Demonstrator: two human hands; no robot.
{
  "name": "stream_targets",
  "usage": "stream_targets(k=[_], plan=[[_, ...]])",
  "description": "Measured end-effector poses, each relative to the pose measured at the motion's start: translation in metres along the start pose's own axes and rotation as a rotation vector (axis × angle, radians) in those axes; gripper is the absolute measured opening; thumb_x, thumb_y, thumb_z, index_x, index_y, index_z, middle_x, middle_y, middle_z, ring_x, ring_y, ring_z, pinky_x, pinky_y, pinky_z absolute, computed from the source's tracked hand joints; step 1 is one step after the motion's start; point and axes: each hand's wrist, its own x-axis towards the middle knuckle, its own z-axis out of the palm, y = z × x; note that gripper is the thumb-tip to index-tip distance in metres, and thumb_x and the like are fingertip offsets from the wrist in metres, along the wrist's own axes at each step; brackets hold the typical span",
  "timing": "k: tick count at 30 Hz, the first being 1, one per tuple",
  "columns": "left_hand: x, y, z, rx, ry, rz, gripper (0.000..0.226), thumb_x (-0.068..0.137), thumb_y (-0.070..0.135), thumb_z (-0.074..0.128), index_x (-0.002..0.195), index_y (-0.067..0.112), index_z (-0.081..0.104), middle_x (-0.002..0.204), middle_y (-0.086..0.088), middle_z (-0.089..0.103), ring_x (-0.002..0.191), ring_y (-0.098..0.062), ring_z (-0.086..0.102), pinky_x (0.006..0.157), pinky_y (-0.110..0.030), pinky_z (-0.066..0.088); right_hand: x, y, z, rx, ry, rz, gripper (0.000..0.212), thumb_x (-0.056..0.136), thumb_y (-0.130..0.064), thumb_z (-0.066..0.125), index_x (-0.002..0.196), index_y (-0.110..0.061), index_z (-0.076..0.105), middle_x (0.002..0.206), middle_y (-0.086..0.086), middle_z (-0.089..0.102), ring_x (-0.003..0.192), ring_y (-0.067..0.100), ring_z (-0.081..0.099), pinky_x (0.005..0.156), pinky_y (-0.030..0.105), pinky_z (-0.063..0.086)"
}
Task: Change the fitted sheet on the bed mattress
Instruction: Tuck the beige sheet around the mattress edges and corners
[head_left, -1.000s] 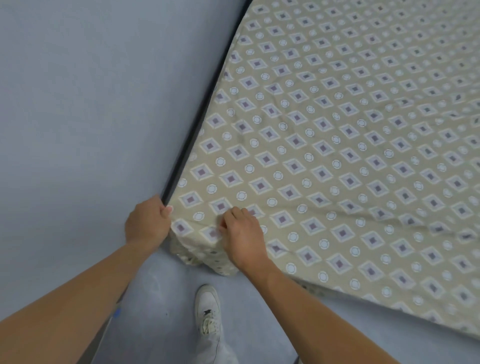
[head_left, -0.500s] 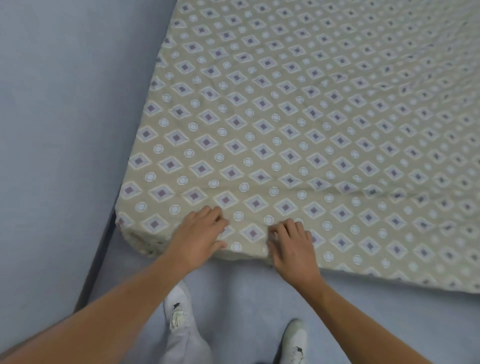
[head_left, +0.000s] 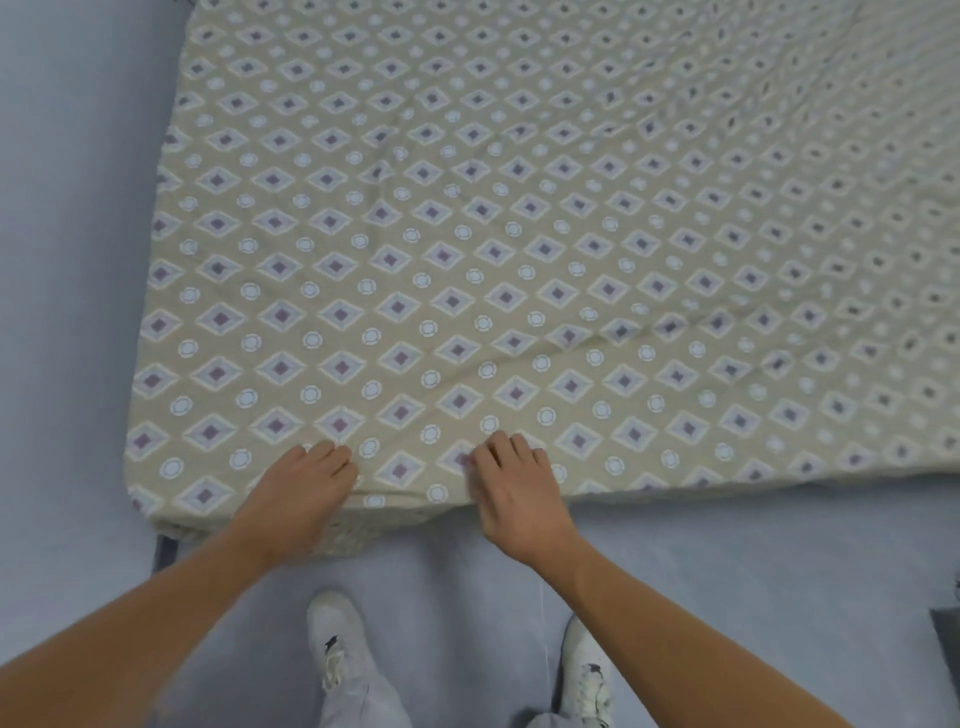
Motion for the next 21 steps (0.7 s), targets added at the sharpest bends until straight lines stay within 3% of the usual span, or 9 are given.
stream_targets(k=[4, 9, 12, 15, 18, 21], plan=[[0.027, 0.016, -0.019, -0.010, 0.023, 0.041, 0.023, 0.077, 0.026, 0.079, 0.089, 0.020, 0.060, 0.093, 0.001, 0.054, 0.080, -0.023, 0.051, 0.064, -0.035, 0.036, -0.021, 0.075, -0.016, -0.049, 0.074, 0.197, 0.040, 0.075, -0.014, 0.072, 0.112, -0.020, 0.057, 0.114, 0.002, 0.050, 0.097, 0.027, 0.047, 0.076, 0.037, 0.039], [0.097, 0.100, -0.027, -0.122, 0.084, 0.127, 0.035, 0.088, 0.051, 0.072, 0.097, 0.020, 0.058, 0.097, 0.001, 0.054, 0.084, -0.022, 0.053, 0.059, -0.032, 0.037, -0.029, 0.121, -0.011, -0.075, 0.086, 0.175, 0.042, 0.055, 0.012, 0.073, 0.088, -0.013, 0.064, 0.090, 0.004, 0.057, 0.083, 0.028, 0.051, 0.067, 0.035, 0.037], [0.121, 0.139, -0.023, -0.140, 0.032, 0.102, 0.036, 0.082, 0.042, 0.086, 0.087, 0.019, 0.058, 0.090, 0.002, 0.056, 0.081, -0.022, 0.055, 0.057, -0.032, 0.038, -0.028, 0.123, -0.008, -0.035, 0.094, 0.194, 0.043, 0.052, 0.013, 0.071, 0.086, -0.011, 0.062, 0.086, 0.007, 0.058, 0.080, 0.030, 0.055, 0.071, 0.040, 0.048], [0.119, 0.154, -0.026, -0.165, 0.022, 0.143, 0.039, 0.068, 0.020, 0.096, 0.072, 0.019, 0.058, 0.076, 0.003, 0.055, 0.066, -0.019, 0.056, 0.046, -0.028, 0.036, -0.039, 0.128, -0.007, 0.015, 0.042, 0.133, 0.045, 0.050, 0.014, 0.065, 0.088, -0.010, 0.058, 0.086, 0.009, 0.056, 0.077, 0.031, 0.055, 0.063, 0.037, 0.041], [0.107, 0.155, -0.021, -0.180, -0.001, 0.176, 0.034, 0.070, 0.010, 0.088, 0.076, 0.021, 0.057, 0.080, 0.005, 0.053, 0.067, -0.017, 0.054, 0.052, -0.025, 0.030, -0.061, 0.146, -0.009, 0.005, -0.004, 0.037, 0.051, 0.053, 0.011, 0.067, 0.095, -0.014, 0.055, 0.097, 0.004, 0.054, 0.085, 0.026, 0.049, 0.068, 0.033, 0.031], [0.109, 0.154, -0.022, -0.156, -0.016, 0.201, 0.020, 0.082, 0.019, 0.074, 0.079, 0.024, 0.055, 0.083, 0.006, 0.051, 0.072, -0.018, 0.050, 0.053, -0.030, 0.034, -0.089, 0.186, -0.023, -0.018, 0.054, 0.155, 0.057, 0.059, 0.001, 0.074, 0.110, -0.018, 0.055, 0.112, 0.004, 0.052, 0.095, 0.027, 0.046, 0.075, 0.035, 0.033]])
